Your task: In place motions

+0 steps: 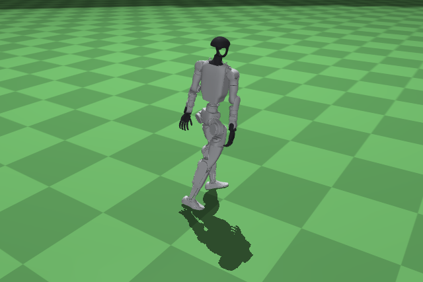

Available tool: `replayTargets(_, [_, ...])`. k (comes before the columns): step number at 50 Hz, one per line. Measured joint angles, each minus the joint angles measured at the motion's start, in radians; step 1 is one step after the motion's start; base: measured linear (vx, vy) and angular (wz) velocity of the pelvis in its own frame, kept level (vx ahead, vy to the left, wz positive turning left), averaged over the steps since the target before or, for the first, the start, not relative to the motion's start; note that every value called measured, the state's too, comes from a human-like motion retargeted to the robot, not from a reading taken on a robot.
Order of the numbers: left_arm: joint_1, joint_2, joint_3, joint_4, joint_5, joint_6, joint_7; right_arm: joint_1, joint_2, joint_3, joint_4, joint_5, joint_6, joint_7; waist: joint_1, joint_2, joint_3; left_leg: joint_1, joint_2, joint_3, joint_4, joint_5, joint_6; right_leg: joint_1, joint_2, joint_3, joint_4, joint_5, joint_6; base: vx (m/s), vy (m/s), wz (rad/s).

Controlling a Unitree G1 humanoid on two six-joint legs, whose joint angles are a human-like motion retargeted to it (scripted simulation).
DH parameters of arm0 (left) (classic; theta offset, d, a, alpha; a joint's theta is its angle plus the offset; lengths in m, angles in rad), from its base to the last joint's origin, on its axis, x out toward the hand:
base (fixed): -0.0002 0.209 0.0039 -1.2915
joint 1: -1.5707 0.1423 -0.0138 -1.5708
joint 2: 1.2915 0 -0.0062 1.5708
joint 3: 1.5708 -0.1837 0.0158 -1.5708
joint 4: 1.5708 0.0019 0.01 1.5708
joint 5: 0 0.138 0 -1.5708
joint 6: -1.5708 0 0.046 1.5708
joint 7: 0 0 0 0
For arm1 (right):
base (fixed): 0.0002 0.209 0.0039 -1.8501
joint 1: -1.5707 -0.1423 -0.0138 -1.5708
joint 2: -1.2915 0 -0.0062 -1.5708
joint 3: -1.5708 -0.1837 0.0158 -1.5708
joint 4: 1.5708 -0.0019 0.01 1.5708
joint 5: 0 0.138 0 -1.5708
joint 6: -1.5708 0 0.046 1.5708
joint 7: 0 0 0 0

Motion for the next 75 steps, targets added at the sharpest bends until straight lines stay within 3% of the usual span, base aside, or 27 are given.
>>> replayTargets(7, [-0.031, -0.031, 0.007, 0.028, -0.045, 0.021, 0.018, -0.011, -0.005, -0.038, -0.041, -0.001, 0.0, -0.02, 0.247, -0.011, 0.024, -0.083, -0.016, -0.049, -0.03, 0.007, -0.108, -0.03, 0.068, -0.111, 0.015, -0.015, 0.0, -0.55, 0.0, 1.63])
replayTargets(14, [-0.046, -0.067, 0.036, 0.057, -0.053, 0.06, -0.011, -0.03, -0.002, -0.031, -0.094, -0.047, 0.001, -0.043, 0.493, -0.015, 0.088, -0.08, -0.062, -0.095, -0.026, 0.01, -0.112, -0.023, 0.082, -0.161, 0.04, -0.021, 0.0, -0.29, -0.1, 0.81])
replayTargets(20, [-0.064, -0.058, 0.071, 0.057, -0.076, 0.055, -0.04, -0.089, 0.034, 0.001, -0.182, -0.15, -0.027, -0.003, 0.548, -0.023, 0.159, -0.052, -0.075, -0.124, -0.029, 0.01, -0.112, -0.005, 0.094, -0.182, 0.047, -0.033, 0.0, -0.01, -0.17, 0.33])
replayTargets(27, [-0.073, -0.026, 0.064, 0.072, -0.084, 0.057, -0.007, -0.084, 0.064, 0.061, -0.282, -0.218, -0.077, 0.024, 0.459, -0.043, 0.155, -0.044, -0.044, -0.111, -0.035, 0.004, -0.101, -0.027, 0.102, -0.132, 0.027, -0.039, 0.0, 0.09, -0.04, -0.47])
replayTargets(36, [-0.039, 0.046, 0.015, 0.061, -0.073, 0.037, -0.019, -0.029, 0.1, 0.085, -0.303, -0.094, -0.045, 0.08, 0.22, -0.049, 0.164, 0.091, -0.025, -0.005, -0.008, -0.044, 0.047, 0.01, 0.018, 0.064, 0.015, -0.012, -0.002, 0.37, 0.07, -1.5])
replayTargets(40, [-0.004, 0.083, 0.032, 0.048, -0.061, 0.03, -0.016, -0.024, 0.109, 0.104, -0.313, -0.036, -0.047, 0.083, 0.117, -0.048, 0.15, 0.154, 0.03, 0.112, -0.009, -0.086, 0.11, -0.027, -0.013, 0.199, 0.026, 0.003, -0.032, 0.4, -0.03, -2.57])
replayTargets(49, [0.102, 0.114, 0.08, 0.002, -0.076, 0.012, -0.009, -0.064, 0.081, 0.161, -0.305, -0.05, -0.024, 0.065, -0.139, 0.028, 0.132, 0.295, 0.145, 0.321, 0.003, -0.2, 0.231, -0.133, 0.009, 0.501, 0.048, 0.06, -0.089, 0.34, -0.09, -2.52])
replayTargets(55, [0.137, 0.113, 0.164, -0.052, -0.089, -0.002, -0.04, -0.091, 0.051, 0.207, -0.255, -0.039, -0.003, 0.044, -0.361, 0.088, 0.108, 0.304, 0.219, 0.438, 0.019, -0.236, 0.23, -0.205, 0.051, 0.578, 0.033, 0.102, -0.1, 0.17, -0.15, -1.56])
replayTargets(60, [0.104, 0.163, 0.145, -0.103, -0.103, -0.057, -0.03, -0.057, 0.036, 0.156, -0.205, -0.009, -0.005, 0.014, -0.365, 0.077, 0.095, 0.337, 0.23, 0.549, -0.031, -0.237, 0.22, -0.252, 0.049, 0.615, 0.028, 0.124, -0.099, 0.06, -0.17, -1.07])
replayTargets(66, [0.038, 0.159, 0.097, -0.113, -0.089, -0.072, -0.039, -0.033, 0.027, 0.088, -0.088, -0.028, 0.016, 0.023, -0.403, 0.065, 0.079, 0.327, 0.226, 0.556, -0.033, -0.236, 0.218, -0.254, 0.053, 0.626, -0.008, 0.142, -0.112, 0.03, -0.14, -0.01])
replayTargets(75, [0.003, 0.07, 0.0, -0.069, -0.013, -0.013, -0.175, 0.004, 0.04, 0.038, -0.035, -0.035, 0.031, 0.079, -0.409, 0.059, 0.071, 0.329, 0.224, 0.558, -0.036, -0.233, 0.21, -0.258, 0.063, 0.67, -0.016, 0.145, -0.129, 0.02, -0.11, 0.03])
